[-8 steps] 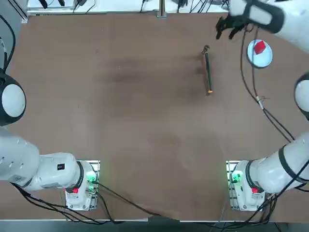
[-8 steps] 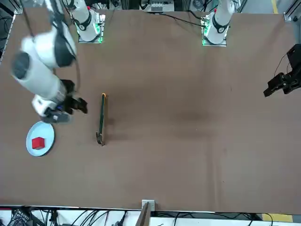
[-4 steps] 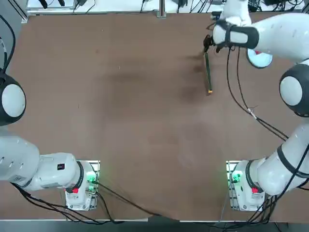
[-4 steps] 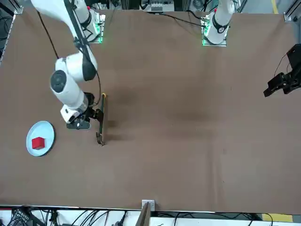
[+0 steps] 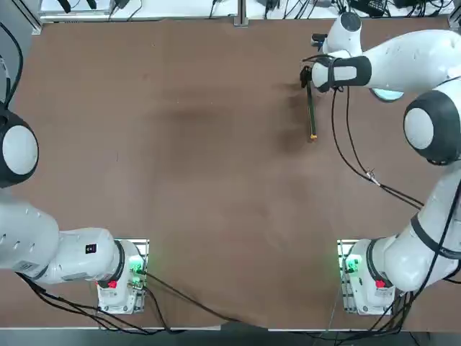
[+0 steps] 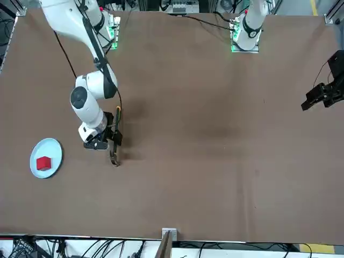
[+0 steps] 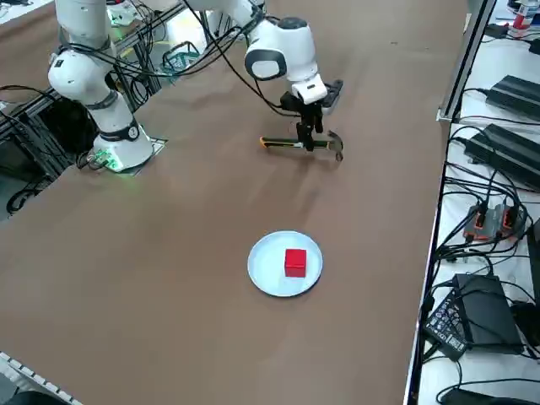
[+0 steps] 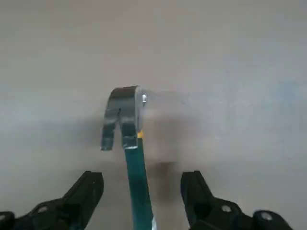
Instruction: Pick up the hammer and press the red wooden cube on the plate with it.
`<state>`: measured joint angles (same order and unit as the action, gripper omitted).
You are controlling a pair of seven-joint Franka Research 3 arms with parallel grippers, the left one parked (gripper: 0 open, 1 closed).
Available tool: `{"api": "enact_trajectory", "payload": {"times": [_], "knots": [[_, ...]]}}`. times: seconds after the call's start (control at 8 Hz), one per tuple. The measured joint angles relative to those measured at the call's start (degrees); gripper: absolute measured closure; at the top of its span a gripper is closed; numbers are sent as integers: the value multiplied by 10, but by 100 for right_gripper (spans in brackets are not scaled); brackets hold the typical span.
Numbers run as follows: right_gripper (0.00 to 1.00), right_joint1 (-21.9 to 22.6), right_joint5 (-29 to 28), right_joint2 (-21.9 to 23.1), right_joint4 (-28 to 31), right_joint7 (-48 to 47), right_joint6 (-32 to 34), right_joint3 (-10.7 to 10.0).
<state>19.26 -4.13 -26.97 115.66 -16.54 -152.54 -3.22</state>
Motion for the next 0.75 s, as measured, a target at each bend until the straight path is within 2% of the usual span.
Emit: {"api": "enact_trajectory", "payload": {"times": [0.38, 0.62, 0.75], "knots": [[11, 0, 0, -4, -1, -19, -11, 0], [26, 0, 0, -8, -1, -33, -20, 0], [30, 1, 0, -12, -2, -35, -24, 0]]}}
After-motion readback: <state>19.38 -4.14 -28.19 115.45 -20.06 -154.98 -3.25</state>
